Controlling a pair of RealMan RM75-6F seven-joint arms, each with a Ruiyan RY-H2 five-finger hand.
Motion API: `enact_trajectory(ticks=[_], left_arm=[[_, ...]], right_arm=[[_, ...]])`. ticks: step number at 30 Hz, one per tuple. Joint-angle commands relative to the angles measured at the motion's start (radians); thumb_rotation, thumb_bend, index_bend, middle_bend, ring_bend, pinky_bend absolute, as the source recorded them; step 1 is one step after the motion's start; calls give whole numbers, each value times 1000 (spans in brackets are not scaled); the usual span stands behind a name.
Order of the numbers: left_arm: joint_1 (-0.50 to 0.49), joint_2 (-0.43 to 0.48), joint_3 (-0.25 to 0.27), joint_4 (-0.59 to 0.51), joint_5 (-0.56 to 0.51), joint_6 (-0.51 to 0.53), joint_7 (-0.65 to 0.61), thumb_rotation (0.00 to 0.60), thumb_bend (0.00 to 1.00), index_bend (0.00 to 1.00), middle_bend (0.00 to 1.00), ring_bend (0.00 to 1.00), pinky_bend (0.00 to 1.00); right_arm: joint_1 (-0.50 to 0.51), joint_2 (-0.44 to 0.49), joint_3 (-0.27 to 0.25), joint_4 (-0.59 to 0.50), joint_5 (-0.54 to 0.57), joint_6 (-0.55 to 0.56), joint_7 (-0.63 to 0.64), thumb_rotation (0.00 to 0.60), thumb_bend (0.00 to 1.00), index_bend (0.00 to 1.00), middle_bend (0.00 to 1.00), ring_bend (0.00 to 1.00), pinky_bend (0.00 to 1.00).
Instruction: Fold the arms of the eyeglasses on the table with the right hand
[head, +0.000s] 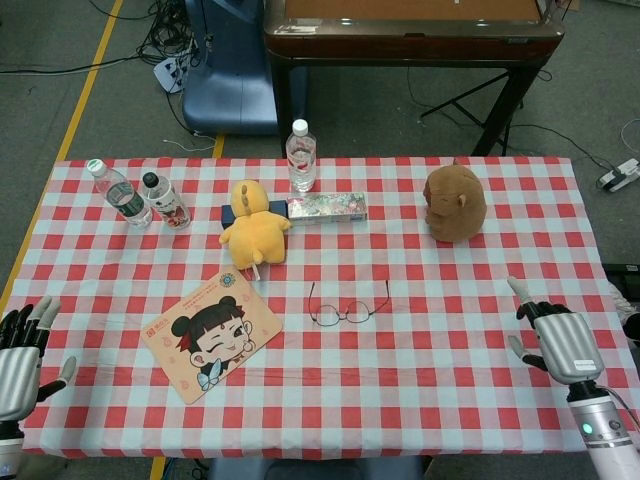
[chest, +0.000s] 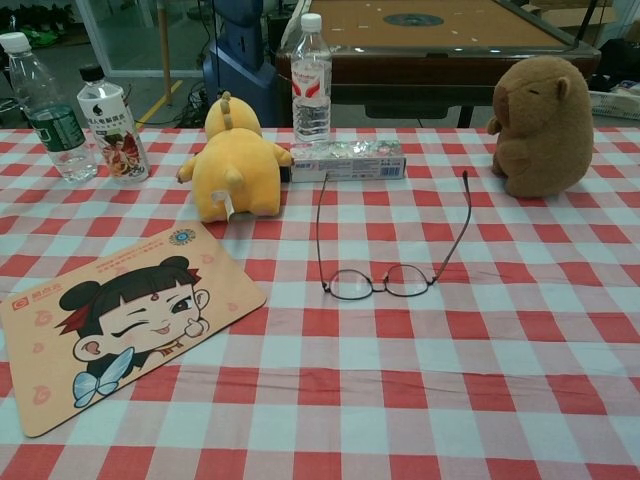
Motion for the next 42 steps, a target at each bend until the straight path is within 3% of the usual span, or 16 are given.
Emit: enact_trajectory(ticks=[1,6,12,30,42], left_arm=[[0,-1,1,1,1,-1,-1,600,357,0,0,0,0],[1,-2,2,4,0,-3,-4,600,357,0,0,0,0],[3,-1,3,7,-1,-1,-8,600,357,0,0,0,0],[12,4,2,21,-7,4,-30,600,357,0,0,0,0],[18,10,0,28,-14,7,-38,600,357,0,0,0,0]], right_arm=[[16,-9,-6,-6,-3,-26,-6,600,342,0,677,703,698],[43,-25,-14,-15,-3,-78,-13,600,414,0,856,906,808],[83,-37,-36,-23,-3,-169,-30,600,506,0,954,999,848],[260,-141,-22,-16,75,-442,-99,600,559,0,975,1000,887],[363,-222,20,21,145,-544,-105,600,562,0,975,1000,887]])
